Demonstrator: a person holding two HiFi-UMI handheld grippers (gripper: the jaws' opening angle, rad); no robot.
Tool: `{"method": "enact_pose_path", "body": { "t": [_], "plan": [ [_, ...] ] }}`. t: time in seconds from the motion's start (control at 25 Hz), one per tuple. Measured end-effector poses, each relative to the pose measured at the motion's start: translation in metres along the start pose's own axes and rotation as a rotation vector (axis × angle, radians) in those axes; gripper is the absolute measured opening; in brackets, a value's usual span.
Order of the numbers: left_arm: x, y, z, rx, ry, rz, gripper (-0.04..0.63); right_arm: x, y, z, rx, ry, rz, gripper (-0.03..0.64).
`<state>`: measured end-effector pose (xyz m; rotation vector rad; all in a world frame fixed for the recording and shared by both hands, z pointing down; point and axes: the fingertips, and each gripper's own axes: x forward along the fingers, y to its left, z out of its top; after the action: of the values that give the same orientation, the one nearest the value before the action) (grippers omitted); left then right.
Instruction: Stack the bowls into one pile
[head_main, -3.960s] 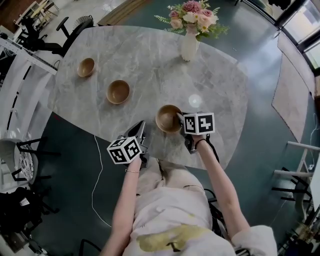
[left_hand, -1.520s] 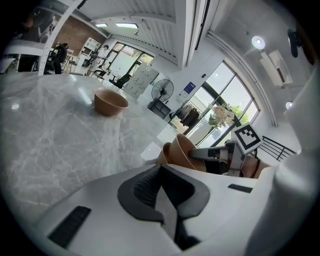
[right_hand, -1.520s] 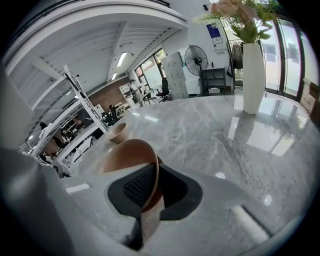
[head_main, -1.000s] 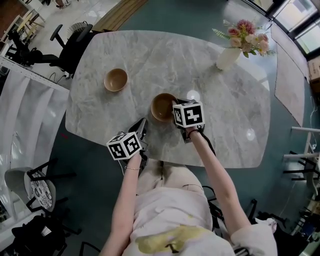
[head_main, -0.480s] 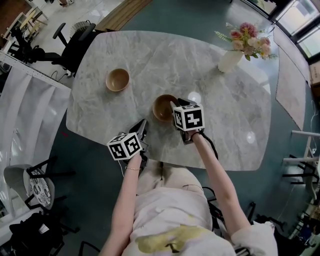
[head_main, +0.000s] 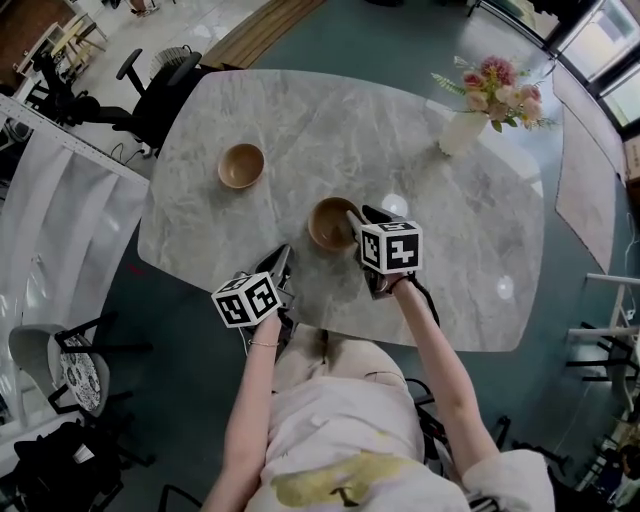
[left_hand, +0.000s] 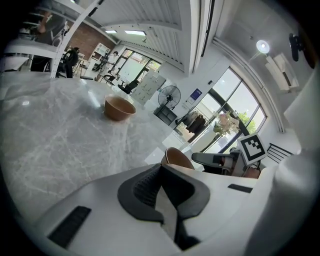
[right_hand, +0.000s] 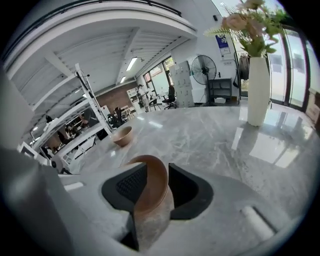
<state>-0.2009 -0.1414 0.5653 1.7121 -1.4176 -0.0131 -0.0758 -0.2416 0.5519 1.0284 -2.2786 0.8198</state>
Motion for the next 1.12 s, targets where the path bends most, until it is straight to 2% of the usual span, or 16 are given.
{"method": "enact_pose_path", "body": {
  "t": [0.08, 0.24, 0.48, 0.84, 1.12],
  "plan": [
    [-0.003, 0.001, 0.003, -0.002, -0.014, 0.007, 0.000, -0.004, 0.000, 0.001, 0.022, 0.000, 0.017, 0.127],
    [-0.008, -0.001, 0.008, -0.003, -0.046, 0.019, 0.000, -0.009, 0.004, 0.002, -0.015, 0.001, 0.043, 0.098],
    [-0.015, -0.009, 0.021, 0.021, -0.098, 0.032, 0.000, -0.012, 0.019, 0.005, -0.033, -0.004, 0.087, 0.008],
    [-0.026, -0.001, 0.047, 0.040, -0.157, 0.052, 0.000, -0.006, 0.052, 0.017, 0.002, -0.018, 0.176, 0.008],
    [-0.032, 0.028, 0.071, 0.046, -0.144, 0.022, 0.000, 0.015, 0.084, 0.024, 0.059, -0.009, 0.183, 0.008]
  ]
}}
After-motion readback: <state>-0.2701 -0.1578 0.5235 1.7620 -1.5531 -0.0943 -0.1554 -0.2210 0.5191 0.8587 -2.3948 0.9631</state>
